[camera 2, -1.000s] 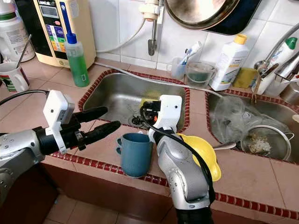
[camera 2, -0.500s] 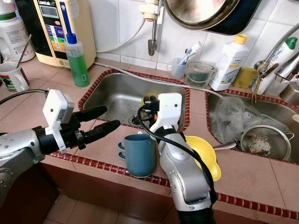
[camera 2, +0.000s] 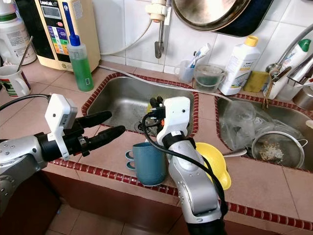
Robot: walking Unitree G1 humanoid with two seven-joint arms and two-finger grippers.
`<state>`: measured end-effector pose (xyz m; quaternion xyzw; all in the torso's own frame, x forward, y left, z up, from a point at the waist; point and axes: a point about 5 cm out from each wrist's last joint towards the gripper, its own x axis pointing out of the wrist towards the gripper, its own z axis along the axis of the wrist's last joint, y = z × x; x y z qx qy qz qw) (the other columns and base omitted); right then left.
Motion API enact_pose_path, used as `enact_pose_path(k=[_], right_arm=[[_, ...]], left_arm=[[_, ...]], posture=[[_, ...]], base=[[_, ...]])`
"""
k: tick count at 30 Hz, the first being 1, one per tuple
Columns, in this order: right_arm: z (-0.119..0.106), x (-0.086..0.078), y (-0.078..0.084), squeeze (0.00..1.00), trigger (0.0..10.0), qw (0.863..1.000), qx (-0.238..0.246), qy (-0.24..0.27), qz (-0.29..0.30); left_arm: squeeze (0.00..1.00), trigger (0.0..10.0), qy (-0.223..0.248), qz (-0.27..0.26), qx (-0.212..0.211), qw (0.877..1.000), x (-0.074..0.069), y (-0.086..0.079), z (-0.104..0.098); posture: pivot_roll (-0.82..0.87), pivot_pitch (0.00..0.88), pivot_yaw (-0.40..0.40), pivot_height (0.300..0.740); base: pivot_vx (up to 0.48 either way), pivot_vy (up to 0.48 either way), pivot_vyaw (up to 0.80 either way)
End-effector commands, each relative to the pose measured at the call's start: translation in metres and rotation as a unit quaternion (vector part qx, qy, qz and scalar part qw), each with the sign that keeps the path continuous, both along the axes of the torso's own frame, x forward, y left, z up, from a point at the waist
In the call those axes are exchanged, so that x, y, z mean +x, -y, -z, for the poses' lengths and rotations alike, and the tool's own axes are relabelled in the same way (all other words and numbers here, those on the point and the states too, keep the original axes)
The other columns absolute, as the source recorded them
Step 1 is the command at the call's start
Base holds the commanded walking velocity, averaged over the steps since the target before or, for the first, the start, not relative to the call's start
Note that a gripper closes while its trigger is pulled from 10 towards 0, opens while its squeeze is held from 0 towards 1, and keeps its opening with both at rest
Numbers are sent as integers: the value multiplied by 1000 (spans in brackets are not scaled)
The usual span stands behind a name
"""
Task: Kitchen organization
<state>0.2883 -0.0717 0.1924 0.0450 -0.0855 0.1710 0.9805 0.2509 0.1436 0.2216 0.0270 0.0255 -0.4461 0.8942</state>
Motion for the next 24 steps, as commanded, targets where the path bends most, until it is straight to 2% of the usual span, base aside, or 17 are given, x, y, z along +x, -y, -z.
enact_pose_path(k=[1,17,24], right_arm=[[0,1,3,0,10000,1000,-2,5,8],[-1,1,5,0,10000,999,-10,27,19],[4,-1,2,0,10000,1000,-5,18,15]], left_arm=[[0,10000,10,1,-1,1000,1,1,-5],[0,10000,5,4,-5,1000,-1,3,-5],[0,10000,8,2,-6,1000,0,2,-6]], posture=[[-54,19,-64,740],[-54,19,-62,740],[-54,19,-61,740]], base=[[0,0,0],[0,0,0],[0,0,0]])
